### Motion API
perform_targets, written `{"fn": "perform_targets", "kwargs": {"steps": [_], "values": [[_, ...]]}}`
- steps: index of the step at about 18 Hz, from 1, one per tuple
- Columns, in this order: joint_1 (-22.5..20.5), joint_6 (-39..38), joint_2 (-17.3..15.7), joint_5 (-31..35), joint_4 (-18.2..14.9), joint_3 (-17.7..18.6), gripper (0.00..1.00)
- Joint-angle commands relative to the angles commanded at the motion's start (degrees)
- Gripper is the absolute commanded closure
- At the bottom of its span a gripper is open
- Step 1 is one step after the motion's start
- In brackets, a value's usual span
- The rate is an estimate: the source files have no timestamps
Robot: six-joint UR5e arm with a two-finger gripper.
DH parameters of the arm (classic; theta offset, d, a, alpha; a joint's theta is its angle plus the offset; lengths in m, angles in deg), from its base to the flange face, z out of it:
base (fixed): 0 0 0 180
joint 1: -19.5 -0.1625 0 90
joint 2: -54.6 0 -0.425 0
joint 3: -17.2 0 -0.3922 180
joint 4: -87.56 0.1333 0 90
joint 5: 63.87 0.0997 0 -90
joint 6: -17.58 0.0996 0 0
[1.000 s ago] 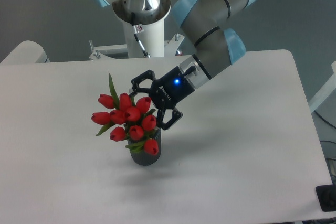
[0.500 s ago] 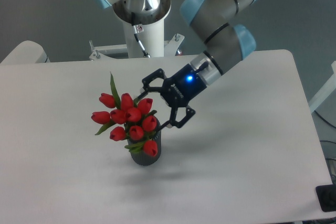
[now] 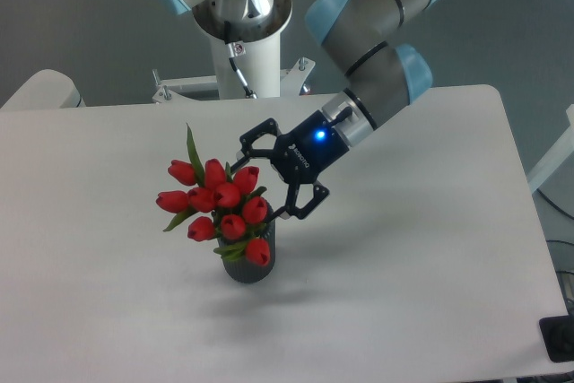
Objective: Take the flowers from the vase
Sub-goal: 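Position the gripper around the tulip stems and close on them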
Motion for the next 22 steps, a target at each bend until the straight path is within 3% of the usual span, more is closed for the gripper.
{"fn": "perform_targets", "kwargs": {"steps": [10, 22], "values": [[0.44, -0.17, 1.67, -1.50, 2.55, -0.88, 0.00], [3.07, -0.26, 2.11, -5.62, 5.01, 1.41, 0.00]]}}
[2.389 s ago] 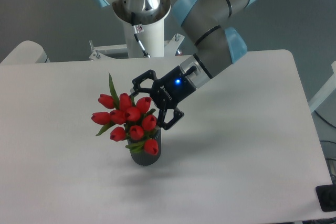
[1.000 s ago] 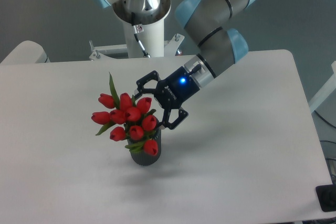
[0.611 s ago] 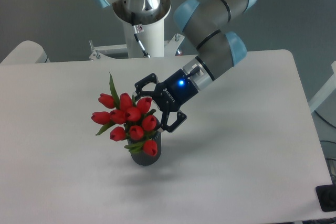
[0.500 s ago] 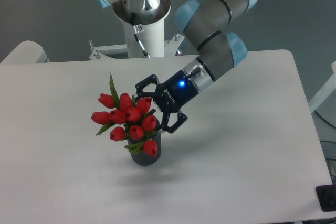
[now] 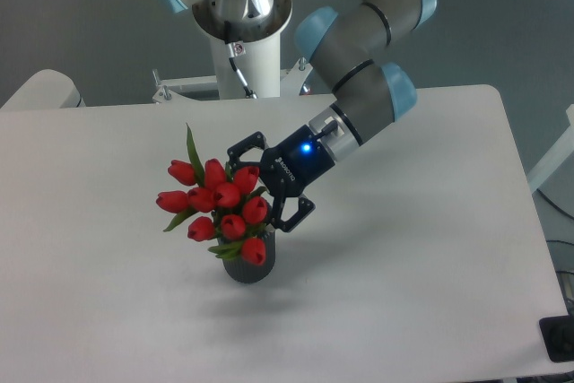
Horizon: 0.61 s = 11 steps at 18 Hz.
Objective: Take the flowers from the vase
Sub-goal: 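Position the gripper around the tulip stems and close on them, then tilt the gripped tulips and lift them upward out of the vase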
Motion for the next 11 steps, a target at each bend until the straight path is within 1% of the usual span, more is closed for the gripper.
{"fn": "perform_targets", "kwargs": {"steps": [1, 2, 5, 7, 8, 11], "values": [[0.62, 0.00, 0.00, -0.62, 0.00, 0.00, 0.04], [0.88, 0.09, 0.00, -0.80, 0.00, 0.26, 0.11], [0.89, 0.09, 0.00, -0.80, 0.18, 0.70, 0.64], [0.71, 0.09, -0.26, -0.80, 0.18, 0.88, 0.91], [0.54, 0.00, -0.35, -0.80, 0.18, 0.88, 0.99], [-0.17, -0.26, -0.53, -1.32, 0.09, 0.35, 1.00]]}}
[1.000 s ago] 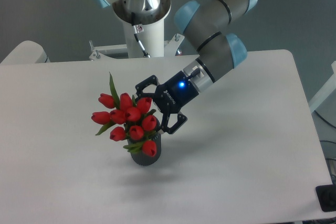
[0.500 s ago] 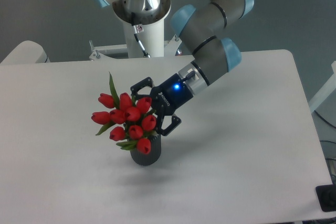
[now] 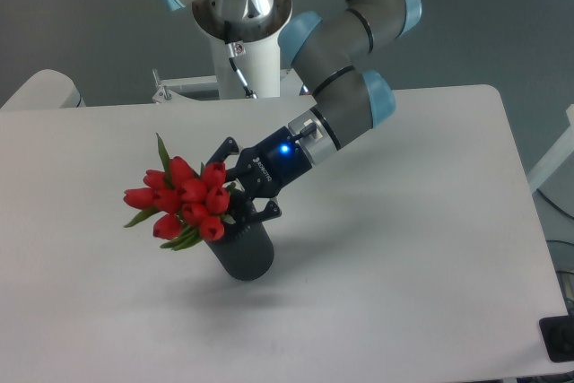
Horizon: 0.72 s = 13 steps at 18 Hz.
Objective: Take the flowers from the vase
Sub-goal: 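Tilt the gripped tulips and lift them upward out of the vase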
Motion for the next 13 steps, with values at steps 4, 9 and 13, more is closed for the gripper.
{"fn": "perform_targets", "kwargs": {"steps": [4, 9, 13], "values": [[-1.67, -0.44, 0.00, -0.79, 0.00, -0.35, 1.00], [-3.25, -4.73, -1.84, -5.79, 0.00, -0.79, 1.00], [-3.43, -10.45, -4.13, -7.56, 0.00, -1.50, 1.00]]}}
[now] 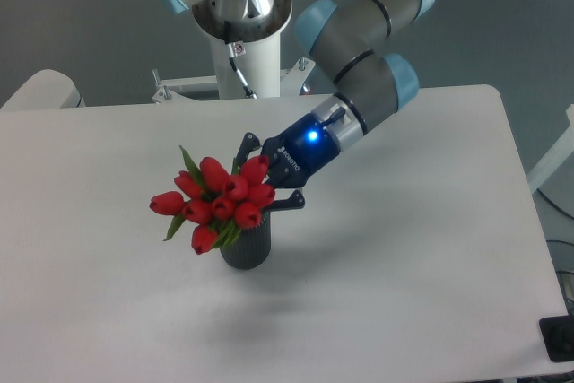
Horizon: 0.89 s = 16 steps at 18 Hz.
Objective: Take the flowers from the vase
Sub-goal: 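Tilt the gripped tulips and lift them upward out of the vase, then carry the tulip bunch up and away from the dark vase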
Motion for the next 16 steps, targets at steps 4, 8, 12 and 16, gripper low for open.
{"fn": "perform_targets", "kwargs": {"steps": [4, 8, 12, 16], "values": [[-0.09, -6.15, -1.50, -1.67, 0.00, -1.58, 1.00], [-0.18, -14.57, -3.08, -3.08, -0.09, -4.65, 1.00], [-0.35, -22.23, -3.08, -3.52, -0.09, -9.57, 1.00], [-0.26, -26.37, -1.94, -4.49, -0.18, -14.67, 1.00]]}}
